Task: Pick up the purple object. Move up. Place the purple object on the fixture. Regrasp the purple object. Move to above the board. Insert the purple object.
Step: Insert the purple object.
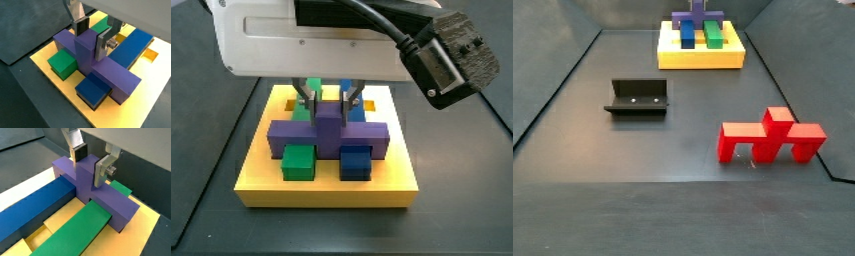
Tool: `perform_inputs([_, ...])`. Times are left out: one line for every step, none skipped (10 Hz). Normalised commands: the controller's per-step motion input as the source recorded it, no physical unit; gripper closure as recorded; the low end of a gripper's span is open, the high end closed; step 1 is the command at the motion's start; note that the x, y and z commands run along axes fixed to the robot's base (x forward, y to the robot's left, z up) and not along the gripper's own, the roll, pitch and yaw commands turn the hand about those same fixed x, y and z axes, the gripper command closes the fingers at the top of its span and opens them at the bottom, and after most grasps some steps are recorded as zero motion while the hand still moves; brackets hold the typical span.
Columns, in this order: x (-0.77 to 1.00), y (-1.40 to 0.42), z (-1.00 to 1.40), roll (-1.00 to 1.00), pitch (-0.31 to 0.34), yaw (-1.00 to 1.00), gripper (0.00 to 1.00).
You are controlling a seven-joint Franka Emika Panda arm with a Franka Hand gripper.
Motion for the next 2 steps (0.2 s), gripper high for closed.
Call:
perform_inputs([-0.06, 0.0, -0.27, -0.03, -0.09, 0.0, 1.0])
perform_inputs([0.0, 0.0, 0.0, 0.0, 0.0, 0.0, 1.0])
